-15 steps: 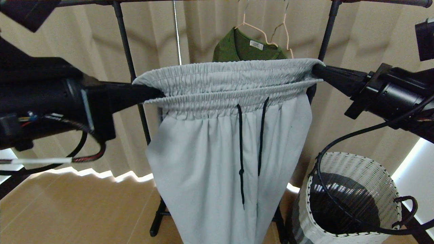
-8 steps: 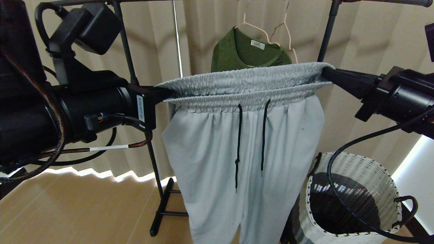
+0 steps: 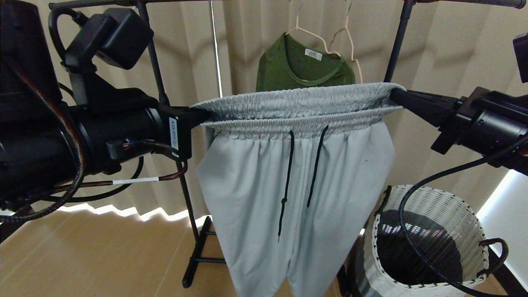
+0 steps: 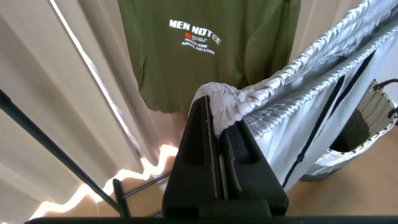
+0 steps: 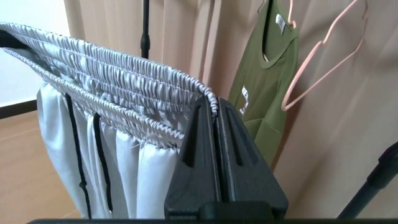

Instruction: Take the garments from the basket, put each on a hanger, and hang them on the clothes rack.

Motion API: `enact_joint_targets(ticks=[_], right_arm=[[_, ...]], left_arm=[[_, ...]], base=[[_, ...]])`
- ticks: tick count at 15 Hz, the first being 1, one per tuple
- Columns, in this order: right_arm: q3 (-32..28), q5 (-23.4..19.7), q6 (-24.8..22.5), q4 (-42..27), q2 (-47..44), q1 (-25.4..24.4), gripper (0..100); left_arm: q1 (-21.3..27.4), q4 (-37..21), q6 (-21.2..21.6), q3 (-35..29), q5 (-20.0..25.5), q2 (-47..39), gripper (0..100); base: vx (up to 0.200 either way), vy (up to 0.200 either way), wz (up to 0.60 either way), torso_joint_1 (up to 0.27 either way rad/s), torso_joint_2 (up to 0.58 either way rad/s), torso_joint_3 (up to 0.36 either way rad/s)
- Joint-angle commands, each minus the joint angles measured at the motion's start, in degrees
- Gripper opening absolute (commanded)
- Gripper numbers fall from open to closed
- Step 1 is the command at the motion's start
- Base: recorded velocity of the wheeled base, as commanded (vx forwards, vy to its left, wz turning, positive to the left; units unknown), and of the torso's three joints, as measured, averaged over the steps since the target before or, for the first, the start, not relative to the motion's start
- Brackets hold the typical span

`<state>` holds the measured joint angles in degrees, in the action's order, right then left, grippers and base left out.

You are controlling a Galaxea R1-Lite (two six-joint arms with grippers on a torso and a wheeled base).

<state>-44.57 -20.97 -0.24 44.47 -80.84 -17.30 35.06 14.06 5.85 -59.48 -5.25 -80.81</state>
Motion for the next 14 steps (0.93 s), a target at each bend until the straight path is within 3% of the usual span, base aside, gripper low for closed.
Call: enact_joint_targets(ticks=[1,5,6,10,14], right_arm=[[0.27,-0.04,-0.11,-0.09,0.59,0.07,0],[-0.08,-0.04,-0.11,-2.55,2.0,-0.02,0],[-0.08,-0.04,-0.11,-2.55,2.0,-0.02,100],[2.38,-0.04,-0.11,-3.6,4.55,-0.02,100],[6.51,-0.21,-0.2,-3.69,7.71,-0.02,100]], left_arm=[[0.01,0.18,0.13,-0.02,-0.02,0.13,0],[0.01,3.52,0.13,0.15,0.07,0.13,0],[0.01,3.52,0.13,0.15,0.07,0.13,0],[-0.08,3.52,0.13,-0.02,-0.02,-0.05,0],[-3.86,3.52,1.27,1.47,-0.28,0.13,0]], base=[[0.0,0.0,0.0,0.0,0.0,0.0],[0.0,0.0,0.0,0.0,0.0,0.0],[0.0,0.0,0.0,0.0,0.0,0.0],[0.0,0.0,0.0,0.0,0.0,0.0],[0.0,0.0,0.0,0.0,0.0,0.0]])
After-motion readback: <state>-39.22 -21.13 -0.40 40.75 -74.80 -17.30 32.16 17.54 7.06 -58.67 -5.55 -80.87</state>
